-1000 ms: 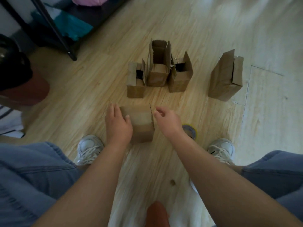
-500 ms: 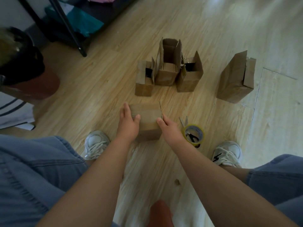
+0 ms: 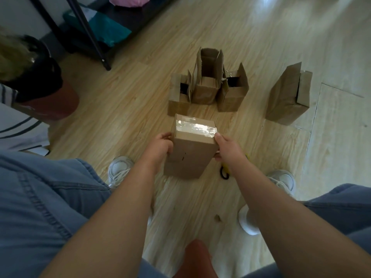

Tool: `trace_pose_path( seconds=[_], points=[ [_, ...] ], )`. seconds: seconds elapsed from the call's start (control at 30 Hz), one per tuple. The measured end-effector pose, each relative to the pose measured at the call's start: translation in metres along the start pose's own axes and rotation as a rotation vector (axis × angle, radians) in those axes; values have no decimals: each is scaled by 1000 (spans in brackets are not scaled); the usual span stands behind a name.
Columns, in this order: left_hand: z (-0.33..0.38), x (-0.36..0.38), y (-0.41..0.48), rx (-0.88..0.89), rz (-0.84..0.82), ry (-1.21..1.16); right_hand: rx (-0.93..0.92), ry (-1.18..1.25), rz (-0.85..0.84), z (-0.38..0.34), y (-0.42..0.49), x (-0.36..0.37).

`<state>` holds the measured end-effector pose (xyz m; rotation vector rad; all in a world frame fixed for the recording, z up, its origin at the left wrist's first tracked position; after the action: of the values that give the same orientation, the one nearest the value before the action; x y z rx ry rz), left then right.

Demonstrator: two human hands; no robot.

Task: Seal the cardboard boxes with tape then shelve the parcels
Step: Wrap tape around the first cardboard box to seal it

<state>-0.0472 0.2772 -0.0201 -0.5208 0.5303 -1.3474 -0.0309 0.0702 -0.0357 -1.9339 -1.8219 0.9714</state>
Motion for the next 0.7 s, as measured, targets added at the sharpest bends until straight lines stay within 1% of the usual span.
trace_pose_path(
  seconds=[0.07, 0.13, 0.23, 0.33, 0.4, 0.5, 0.6, 0.7],
  points=[
    [-1, 6, -3, 41, -108, 123, 9, 3, 35, 0, 1, -6],
    [-2, 10, -2, 82, -123, 161, 29, 7, 50, 0, 4, -12],
    [-3, 7, 5, 127, -35, 124, 40, 1, 2, 0, 5, -16],
    [-6, 5, 8, 105, 44, 106, -43, 14, -108, -5, 3, -16],
    [-9, 5, 10, 93, 96, 75, -88, 16, -150, -6, 4, -16],
    [-13, 7, 13, 80, 136, 47, -93, -41, -141, -2, 8, -12],
    [-20, 8, 17, 72, 187, 71, -106, -188, -88, 3, 12, -7],
    [-29, 9, 23, 44, 207, 97, -129, -307, -70, 4, 14, -1]
  ],
)
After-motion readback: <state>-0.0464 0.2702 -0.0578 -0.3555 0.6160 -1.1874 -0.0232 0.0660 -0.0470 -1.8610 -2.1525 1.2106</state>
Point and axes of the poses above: each hand's wrist, its own y-axis towards the middle knuckle, its own x-axis out of the palm, z = x × y, the point moved 4 cm from there along y, towards the middle knuckle, and after that the axes turned 3 degrees about x, right-handed, at the moved point
